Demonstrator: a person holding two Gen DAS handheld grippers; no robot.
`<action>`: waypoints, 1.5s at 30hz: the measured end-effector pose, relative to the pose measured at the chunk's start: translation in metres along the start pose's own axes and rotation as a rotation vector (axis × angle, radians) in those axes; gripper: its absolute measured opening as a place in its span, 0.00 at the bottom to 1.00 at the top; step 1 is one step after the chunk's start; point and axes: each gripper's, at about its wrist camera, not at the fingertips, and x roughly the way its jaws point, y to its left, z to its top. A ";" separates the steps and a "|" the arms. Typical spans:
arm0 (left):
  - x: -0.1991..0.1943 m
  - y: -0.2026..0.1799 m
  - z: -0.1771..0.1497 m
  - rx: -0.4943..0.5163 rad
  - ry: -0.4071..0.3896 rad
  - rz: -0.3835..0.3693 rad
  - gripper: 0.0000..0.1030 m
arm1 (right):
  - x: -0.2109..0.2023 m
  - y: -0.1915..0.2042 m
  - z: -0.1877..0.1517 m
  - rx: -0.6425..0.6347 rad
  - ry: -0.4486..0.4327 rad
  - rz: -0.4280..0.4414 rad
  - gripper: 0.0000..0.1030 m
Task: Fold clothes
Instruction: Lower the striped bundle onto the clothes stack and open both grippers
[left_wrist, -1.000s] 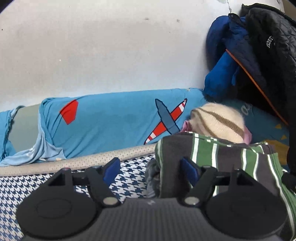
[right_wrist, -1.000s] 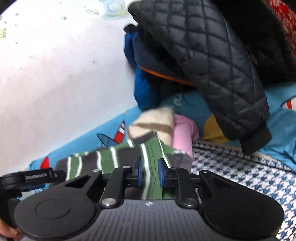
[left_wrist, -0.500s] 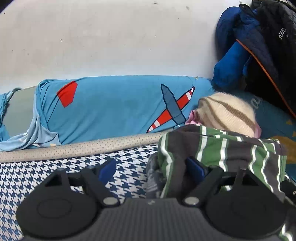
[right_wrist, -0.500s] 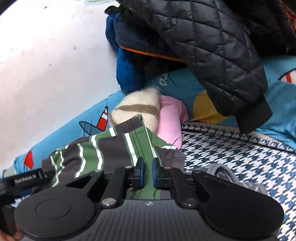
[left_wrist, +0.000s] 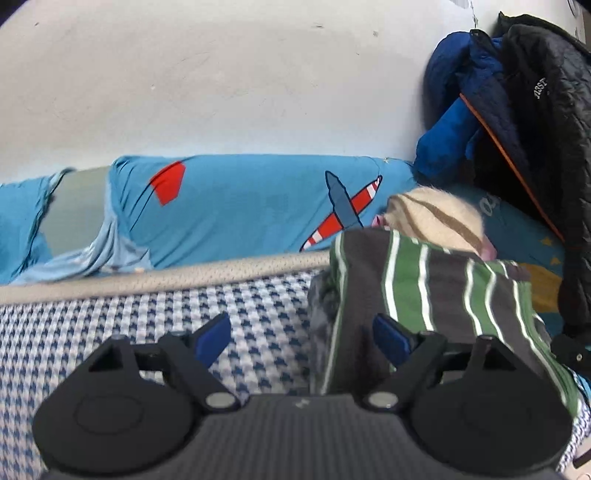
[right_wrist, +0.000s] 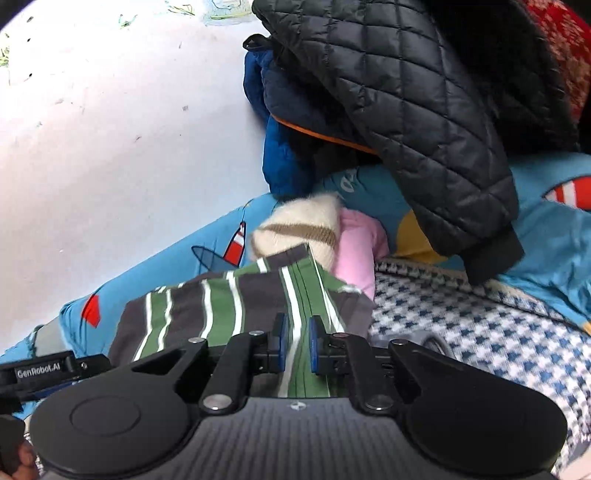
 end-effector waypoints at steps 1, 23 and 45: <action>-0.004 0.001 -0.004 -0.005 0.006 0.001 0.83 | -0.007 0.001 -0.002 -0.009 0.000 0.002 0.11; -0.014 0.002 -0.037 -0.029 0.119 0.001 0.89 | -0.030 -0.003 -0.033 -0.082 0.122 -0.086 0.13; -0.086 0.006 -0.078 0.054 0.187 -0.028 0.97 | -0.067 0.011 -0.059 -0.091 0.222 -0.116 0.44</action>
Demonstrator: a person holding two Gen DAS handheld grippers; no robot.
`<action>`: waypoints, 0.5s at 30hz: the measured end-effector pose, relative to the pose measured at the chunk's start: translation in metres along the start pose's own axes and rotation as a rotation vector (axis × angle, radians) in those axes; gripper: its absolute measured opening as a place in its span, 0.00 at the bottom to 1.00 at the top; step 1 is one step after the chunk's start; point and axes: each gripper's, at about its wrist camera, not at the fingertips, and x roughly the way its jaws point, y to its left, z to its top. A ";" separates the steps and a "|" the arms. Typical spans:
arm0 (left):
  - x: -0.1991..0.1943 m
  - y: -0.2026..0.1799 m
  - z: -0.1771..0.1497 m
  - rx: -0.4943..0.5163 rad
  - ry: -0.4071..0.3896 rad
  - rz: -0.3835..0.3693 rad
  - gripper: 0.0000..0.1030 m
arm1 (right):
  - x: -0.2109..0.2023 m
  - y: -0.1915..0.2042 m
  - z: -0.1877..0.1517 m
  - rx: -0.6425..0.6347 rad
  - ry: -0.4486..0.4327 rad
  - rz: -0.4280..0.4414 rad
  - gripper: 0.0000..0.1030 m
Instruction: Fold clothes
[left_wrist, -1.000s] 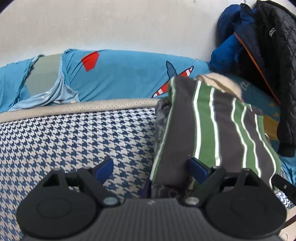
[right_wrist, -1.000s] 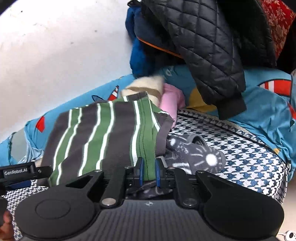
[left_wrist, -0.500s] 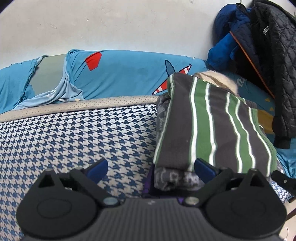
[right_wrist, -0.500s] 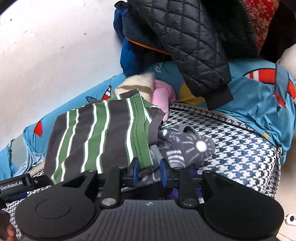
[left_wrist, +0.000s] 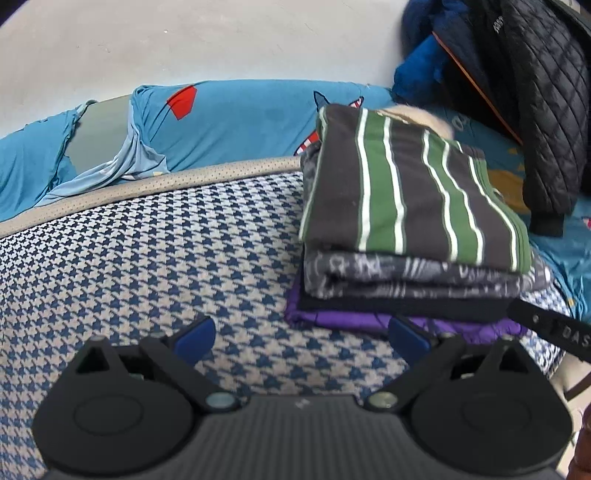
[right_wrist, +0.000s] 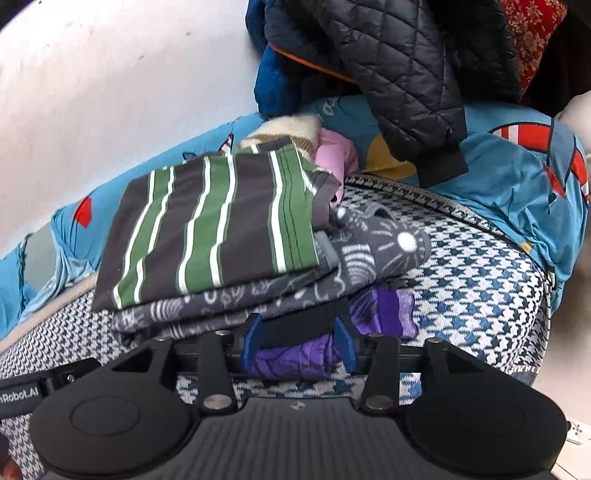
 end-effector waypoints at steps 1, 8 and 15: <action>-0.002 0.000 -0.002 0.005 0.003 0.001 0.97 | 0.000 0.000 -0.001 -0.004 0.006 -0.003 0.45; -0.007 0.001 -0.010 0.033 0.022 0.015 1.00 | 0.003 0.003 -0.006 -0.021 0.067 -0.039 0.54; -0.011 0.003 -0.021 0.034 0.045 0.024 1.00 | 0.003 0.002 -0.010 -0.019 0.136 -0.069 0.68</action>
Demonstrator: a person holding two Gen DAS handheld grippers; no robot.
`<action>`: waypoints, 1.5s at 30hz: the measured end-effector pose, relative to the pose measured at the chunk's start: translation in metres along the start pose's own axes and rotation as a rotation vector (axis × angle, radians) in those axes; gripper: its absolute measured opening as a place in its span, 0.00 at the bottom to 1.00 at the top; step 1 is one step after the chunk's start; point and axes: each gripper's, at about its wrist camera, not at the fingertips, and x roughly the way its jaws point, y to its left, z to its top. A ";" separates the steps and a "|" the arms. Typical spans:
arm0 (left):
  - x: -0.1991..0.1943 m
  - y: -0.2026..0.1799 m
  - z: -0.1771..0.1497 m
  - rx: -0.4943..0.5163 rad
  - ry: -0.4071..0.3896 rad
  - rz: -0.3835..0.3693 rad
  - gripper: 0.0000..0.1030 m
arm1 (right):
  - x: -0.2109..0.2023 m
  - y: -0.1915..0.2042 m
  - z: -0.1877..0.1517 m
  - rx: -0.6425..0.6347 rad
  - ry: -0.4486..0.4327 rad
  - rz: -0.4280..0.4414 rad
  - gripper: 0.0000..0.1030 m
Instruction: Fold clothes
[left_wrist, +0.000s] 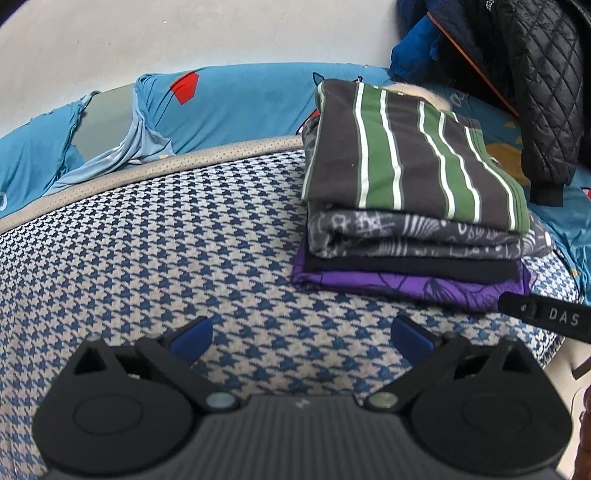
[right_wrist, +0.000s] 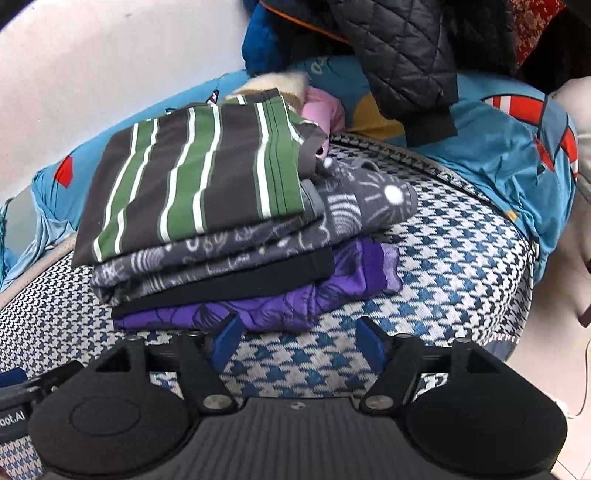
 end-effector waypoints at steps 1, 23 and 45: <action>0.000 0.000 -0.002 0.004 0.004 0.003 1.00 | -0.001 0.000 -0.001 -0.002 0.005 -0.003 0.68; -0.014 -0.010 -0.030 0.033 0.076 -0.005 1.00 | -0.011 -0.001 -0.021 -0.033 0.096 -0.038 0.70; -0.019 -0.008 -0.031 0.035 0.084 0.007 1.00 | -0.011 0.001 -0.022 -0.049 0.106 -0.038 0.70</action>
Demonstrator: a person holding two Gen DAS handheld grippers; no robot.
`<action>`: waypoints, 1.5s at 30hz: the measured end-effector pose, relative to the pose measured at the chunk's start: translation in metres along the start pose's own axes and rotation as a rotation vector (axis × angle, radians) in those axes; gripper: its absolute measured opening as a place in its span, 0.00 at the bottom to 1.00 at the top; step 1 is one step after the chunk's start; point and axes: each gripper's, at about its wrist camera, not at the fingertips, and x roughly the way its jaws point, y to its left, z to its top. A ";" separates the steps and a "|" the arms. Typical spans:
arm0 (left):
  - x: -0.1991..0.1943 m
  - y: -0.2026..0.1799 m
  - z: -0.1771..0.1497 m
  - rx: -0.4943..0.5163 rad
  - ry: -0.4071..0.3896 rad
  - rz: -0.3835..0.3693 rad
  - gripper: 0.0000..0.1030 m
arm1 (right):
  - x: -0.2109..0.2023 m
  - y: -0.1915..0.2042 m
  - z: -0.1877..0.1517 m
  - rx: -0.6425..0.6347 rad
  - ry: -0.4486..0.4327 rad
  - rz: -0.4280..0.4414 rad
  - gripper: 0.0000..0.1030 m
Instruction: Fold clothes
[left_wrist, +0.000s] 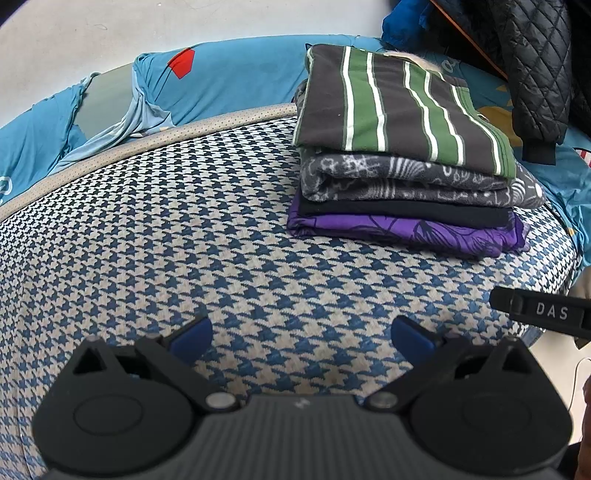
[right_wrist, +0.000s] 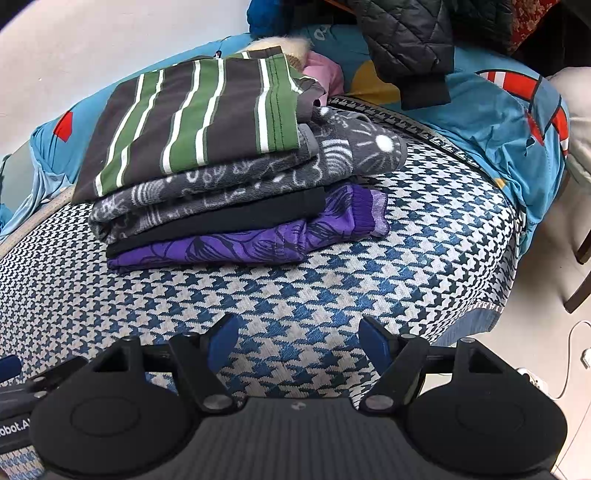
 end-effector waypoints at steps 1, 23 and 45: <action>0.000 0.000 0.000 0.000 0.001 0.000 1.00 | 0.000 0.000 0.000 -0.001 0.000 0.000 0.70; 0.004 0.002 -0.001 -0.015 0.009 0.004 1.00 | 0.001 0.005 0.000 -0.035 -0.003 0.009 0.70; 0.005 0.002 -0.004 -0.015 0.013 0.003 1.00 | 0.001 0.007 -0.001 -0.051 -0.001 0.015 0.70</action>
